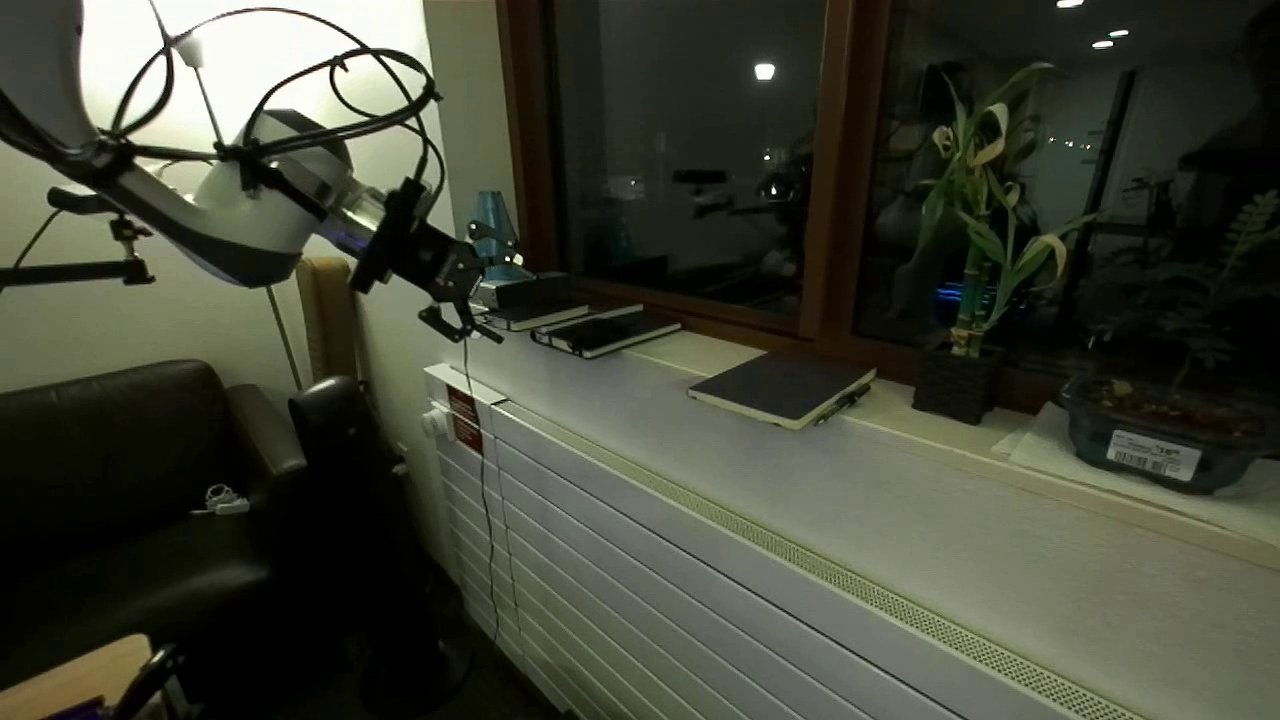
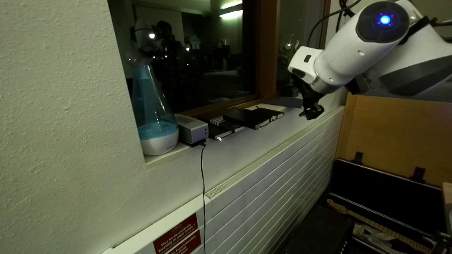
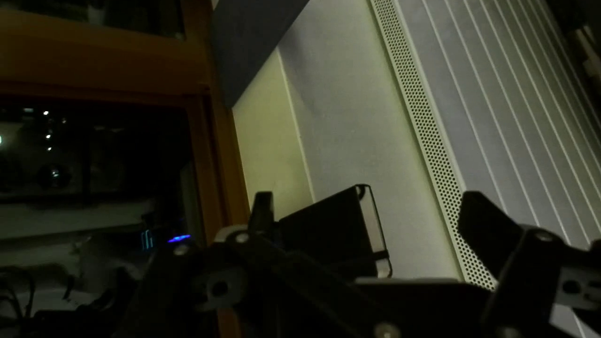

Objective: Remove the black book from on top of the books on the left and put it on the book on the right

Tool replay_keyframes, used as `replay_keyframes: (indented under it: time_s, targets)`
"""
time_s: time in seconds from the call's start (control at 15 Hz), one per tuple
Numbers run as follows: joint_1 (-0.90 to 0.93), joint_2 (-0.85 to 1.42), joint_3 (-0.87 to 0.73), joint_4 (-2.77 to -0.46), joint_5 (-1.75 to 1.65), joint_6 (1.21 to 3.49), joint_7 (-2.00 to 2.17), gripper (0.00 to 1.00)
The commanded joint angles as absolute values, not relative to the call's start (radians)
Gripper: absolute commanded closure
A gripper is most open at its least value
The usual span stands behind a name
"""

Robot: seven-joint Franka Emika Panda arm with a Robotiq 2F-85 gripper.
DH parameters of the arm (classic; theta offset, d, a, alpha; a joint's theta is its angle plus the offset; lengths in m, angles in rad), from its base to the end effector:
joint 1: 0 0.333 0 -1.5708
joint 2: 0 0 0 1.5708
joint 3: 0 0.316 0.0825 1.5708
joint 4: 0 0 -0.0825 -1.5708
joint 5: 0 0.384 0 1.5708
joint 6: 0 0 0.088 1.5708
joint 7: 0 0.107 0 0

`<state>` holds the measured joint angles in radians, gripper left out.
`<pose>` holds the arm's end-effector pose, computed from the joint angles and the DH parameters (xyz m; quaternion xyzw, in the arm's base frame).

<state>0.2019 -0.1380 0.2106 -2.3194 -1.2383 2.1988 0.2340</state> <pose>0.4741 0.1731 0.4180 0.7746 0.4075 0.1542 0.4585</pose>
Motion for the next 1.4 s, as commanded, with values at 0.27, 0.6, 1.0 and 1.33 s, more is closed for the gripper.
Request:
replay_keyframes:
  time_s: [0.27, 0.6, 1.0, 1.33]
  targets:
    - [0.226, -0.269, 0.224, -2.492, -1.443, 2.323, 0.439, 0.00]
    - [0.249, -0.286, 0.226, -2.527, -1.545, 2.361, 0.568, 0.00]
    - [0.257, -0.244, 0.221, -2.493, -1.704, 2.353, 0.737, 0.00]
    - [0.259, -0.207, 0.215, -2.486, -1.824, 2.337, 0.851, 0.00]
